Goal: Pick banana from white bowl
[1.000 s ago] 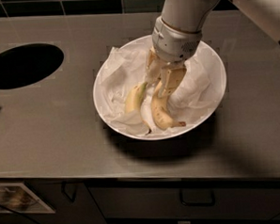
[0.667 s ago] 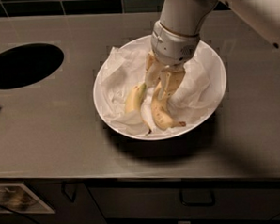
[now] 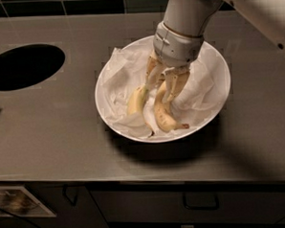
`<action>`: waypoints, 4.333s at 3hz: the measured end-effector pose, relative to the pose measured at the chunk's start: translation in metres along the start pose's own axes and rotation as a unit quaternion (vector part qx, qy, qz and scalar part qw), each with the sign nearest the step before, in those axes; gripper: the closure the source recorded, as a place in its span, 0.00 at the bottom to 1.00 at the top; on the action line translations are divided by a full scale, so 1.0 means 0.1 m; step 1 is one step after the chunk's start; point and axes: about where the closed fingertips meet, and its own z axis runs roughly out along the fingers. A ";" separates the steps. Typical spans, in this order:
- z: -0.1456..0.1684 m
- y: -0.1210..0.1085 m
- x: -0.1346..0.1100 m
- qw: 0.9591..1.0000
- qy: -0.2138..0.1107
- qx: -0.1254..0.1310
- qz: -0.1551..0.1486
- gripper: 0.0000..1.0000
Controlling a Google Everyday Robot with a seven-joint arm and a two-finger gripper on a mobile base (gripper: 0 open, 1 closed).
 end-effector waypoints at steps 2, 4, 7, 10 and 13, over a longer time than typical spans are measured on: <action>-0.01 0.00 0.01 0.998 -0.002 0.007 -0.061 0.48; 0.06 -0.01 0.12 0.996 0.019 0.008 -0.083 0.48; 0.20 0.03 0.23 0.995 0.046 -0.015 -0.087 0.49; 0.31 0.01 0.27 0.994 0.050 -0.029 -0.088 0.49; 0.35 -0.01 0.29 0.994 0.052 -0.035 -0.088 0.53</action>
Offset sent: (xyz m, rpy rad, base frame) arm -0.0073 -0.0129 -0.0028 -0.0062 -0.0340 0.1702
